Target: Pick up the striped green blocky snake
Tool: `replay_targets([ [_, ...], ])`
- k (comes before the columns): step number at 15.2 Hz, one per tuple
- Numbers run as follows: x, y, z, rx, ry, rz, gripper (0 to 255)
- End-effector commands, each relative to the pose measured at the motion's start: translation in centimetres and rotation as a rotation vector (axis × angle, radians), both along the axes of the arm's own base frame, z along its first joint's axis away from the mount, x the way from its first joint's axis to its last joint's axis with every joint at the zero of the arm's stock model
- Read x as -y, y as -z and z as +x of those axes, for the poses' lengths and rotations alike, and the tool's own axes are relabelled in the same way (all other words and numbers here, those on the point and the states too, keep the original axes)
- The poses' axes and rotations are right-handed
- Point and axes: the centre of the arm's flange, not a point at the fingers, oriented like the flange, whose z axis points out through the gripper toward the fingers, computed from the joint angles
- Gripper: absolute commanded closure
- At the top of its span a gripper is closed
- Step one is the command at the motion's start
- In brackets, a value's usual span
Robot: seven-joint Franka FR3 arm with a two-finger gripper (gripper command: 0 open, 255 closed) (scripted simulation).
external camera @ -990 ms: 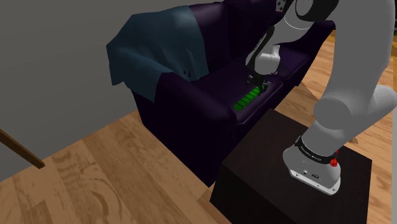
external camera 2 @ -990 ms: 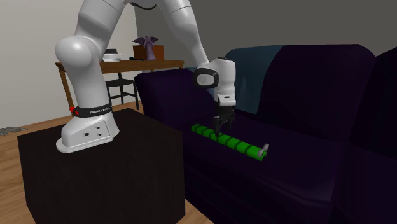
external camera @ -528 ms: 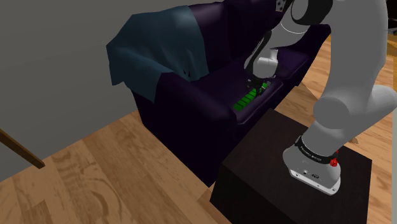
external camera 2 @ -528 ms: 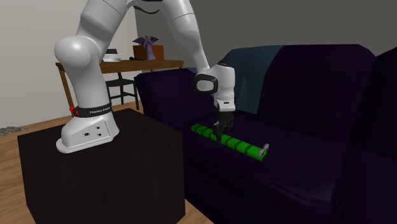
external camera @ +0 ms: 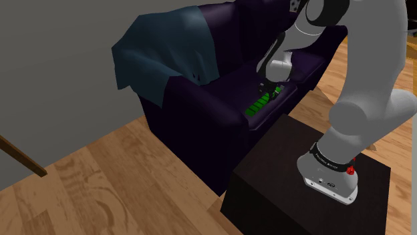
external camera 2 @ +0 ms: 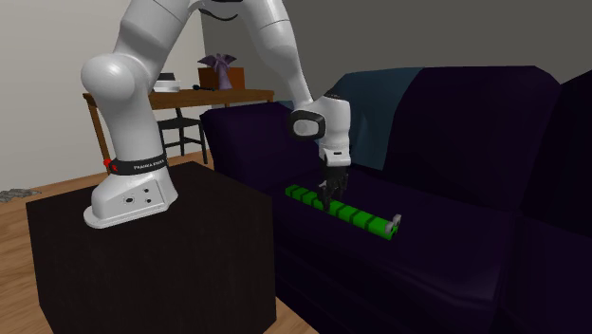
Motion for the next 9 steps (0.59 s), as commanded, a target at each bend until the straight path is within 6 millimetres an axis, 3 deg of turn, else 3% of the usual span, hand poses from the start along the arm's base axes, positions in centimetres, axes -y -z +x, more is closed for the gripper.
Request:
replay_targets([
  [1,0.0,-0.5,0.0,0.000,0.000,0.000,255],
  [9,0.0,-4.7,0.0,0.000,0.000,0.000,255],
])
